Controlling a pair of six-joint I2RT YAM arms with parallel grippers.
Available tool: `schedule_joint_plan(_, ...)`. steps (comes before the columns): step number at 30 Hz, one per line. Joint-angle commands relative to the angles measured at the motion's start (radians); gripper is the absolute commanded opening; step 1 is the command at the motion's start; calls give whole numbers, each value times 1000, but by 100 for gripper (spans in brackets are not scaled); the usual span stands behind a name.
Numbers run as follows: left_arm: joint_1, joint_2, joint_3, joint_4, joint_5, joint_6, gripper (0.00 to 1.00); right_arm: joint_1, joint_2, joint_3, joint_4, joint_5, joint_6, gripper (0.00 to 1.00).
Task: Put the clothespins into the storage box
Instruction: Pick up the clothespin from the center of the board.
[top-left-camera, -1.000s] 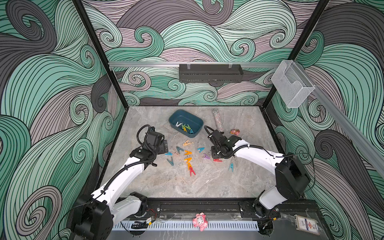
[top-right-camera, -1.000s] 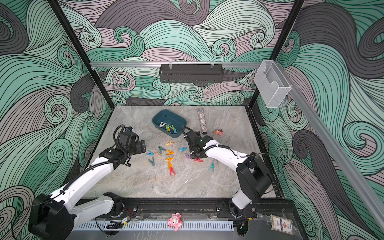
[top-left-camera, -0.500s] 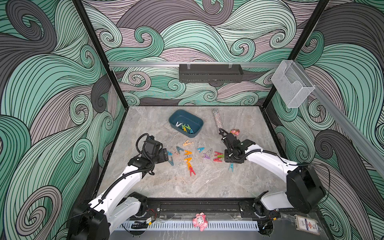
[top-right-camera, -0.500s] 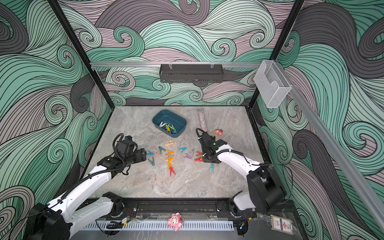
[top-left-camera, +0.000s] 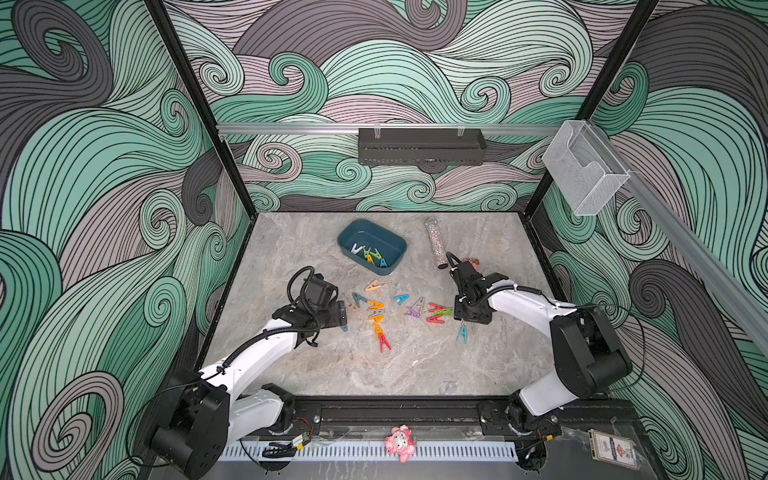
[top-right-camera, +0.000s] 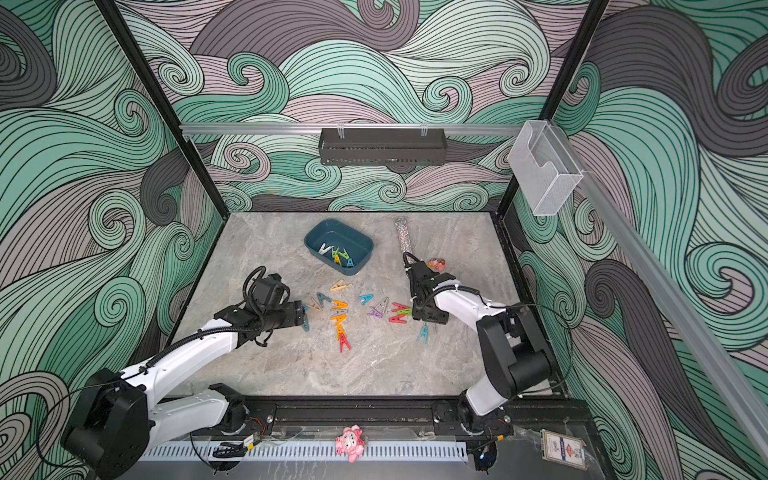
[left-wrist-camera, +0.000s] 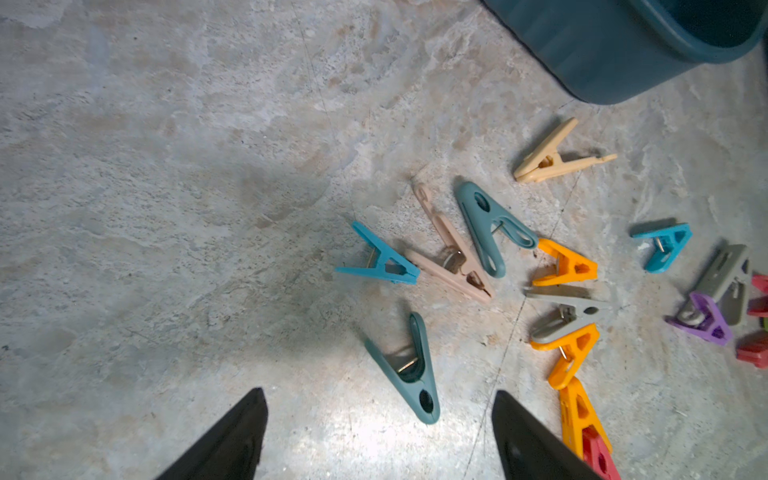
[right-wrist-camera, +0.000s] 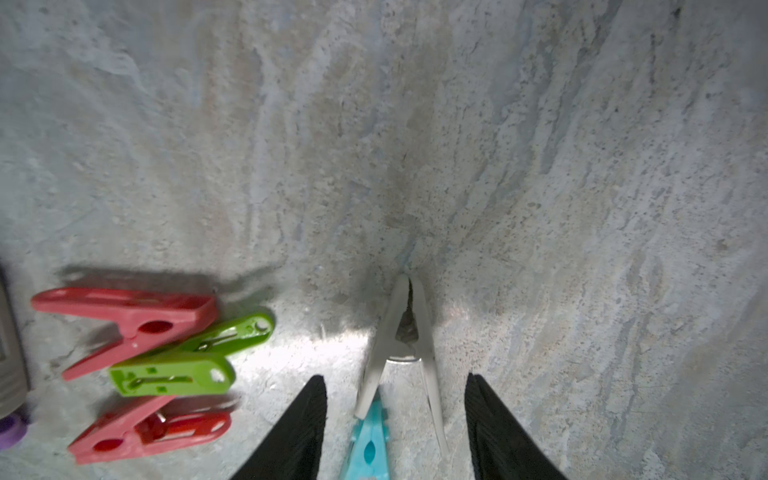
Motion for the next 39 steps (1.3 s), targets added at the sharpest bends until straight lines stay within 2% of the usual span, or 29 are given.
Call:
schedule_joint_plan(1, -12, 7, 45, 5, -7, 7, 87, -12, 19, 10, 25, -8, -3, 54)
schedule_joint_plan(12, -23, 22, 56, 10, -7, 16, 87, -33, 57, -33, 92, -37, 4, 43)
schedule_joint_plan(25, -29, 34, 62, 16, -12, 19, 87, -32, 33, -32, 109, -52, -4, 27)
schedule_joint_plan(33, -30, 26, 63, 3, -31, 31, 87, -6, -2, 22, 73, -52, -1, 26)
schedule_joint_plan(39, -30, 25, 61, 9, -34, 29, 87, 52, 35, 129, 69, -62, 3, 26)
